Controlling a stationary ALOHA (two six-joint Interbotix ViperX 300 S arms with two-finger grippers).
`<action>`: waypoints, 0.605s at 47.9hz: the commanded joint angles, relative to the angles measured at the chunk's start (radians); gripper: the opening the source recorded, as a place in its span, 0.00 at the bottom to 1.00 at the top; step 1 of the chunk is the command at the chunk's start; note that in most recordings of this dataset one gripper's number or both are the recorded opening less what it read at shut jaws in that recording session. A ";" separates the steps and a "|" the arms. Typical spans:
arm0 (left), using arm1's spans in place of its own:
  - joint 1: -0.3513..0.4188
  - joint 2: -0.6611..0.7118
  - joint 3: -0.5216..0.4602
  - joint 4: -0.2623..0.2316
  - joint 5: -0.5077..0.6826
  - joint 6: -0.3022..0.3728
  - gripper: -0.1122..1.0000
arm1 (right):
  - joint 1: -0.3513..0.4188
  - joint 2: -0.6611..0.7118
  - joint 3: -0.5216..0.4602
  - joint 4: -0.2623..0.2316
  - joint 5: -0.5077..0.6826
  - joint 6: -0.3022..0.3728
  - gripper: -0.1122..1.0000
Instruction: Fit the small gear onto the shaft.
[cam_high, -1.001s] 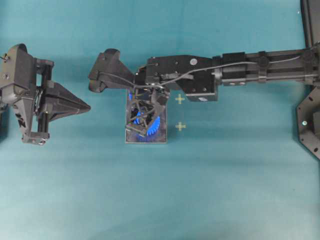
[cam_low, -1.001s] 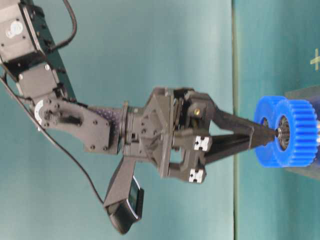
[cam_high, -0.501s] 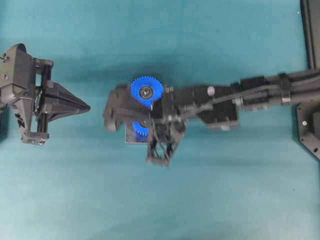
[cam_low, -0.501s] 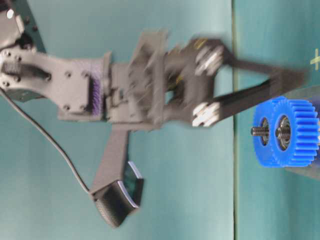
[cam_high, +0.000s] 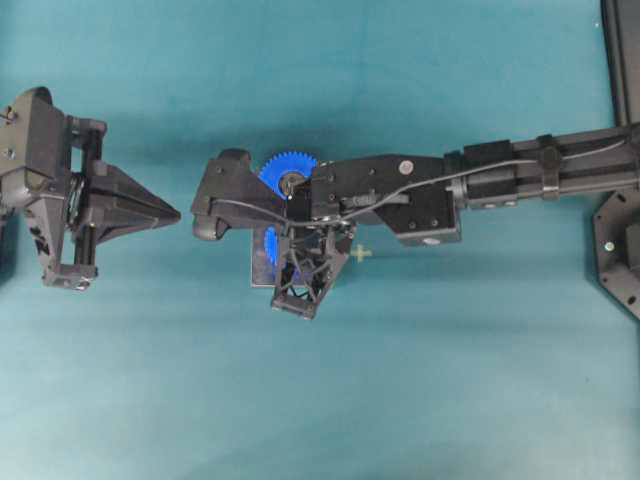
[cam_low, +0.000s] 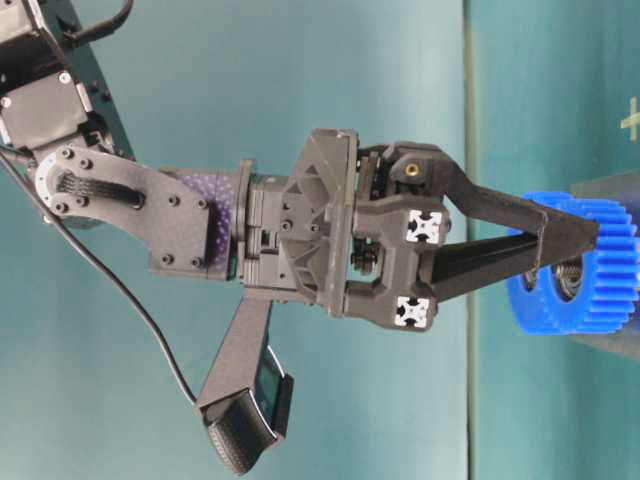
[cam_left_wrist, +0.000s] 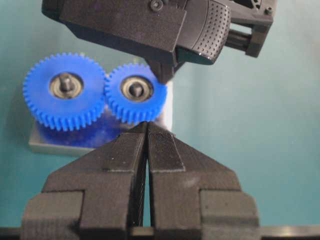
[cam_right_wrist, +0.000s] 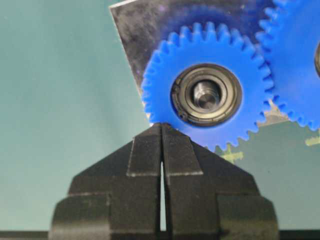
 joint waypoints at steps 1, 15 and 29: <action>-0.002 -0.006 -0.009 0.003 -0.008 -0.002 0.10 | -0.005 -0.025 -0.015 -0.003 0.000 0.000 0.09; -0.002 -0.006 -0.009 0.002 -0.009 -0.002 0.10 | -0.031 -0.055 -0.061 -0.029 -0.003 0.002 0.09; -0.002 -0.008 -0.014 0.003 -0.009 -0.002 0.10 | -0.071 -0.014 -0.072 -0.049 -0.014 -0.003 0.09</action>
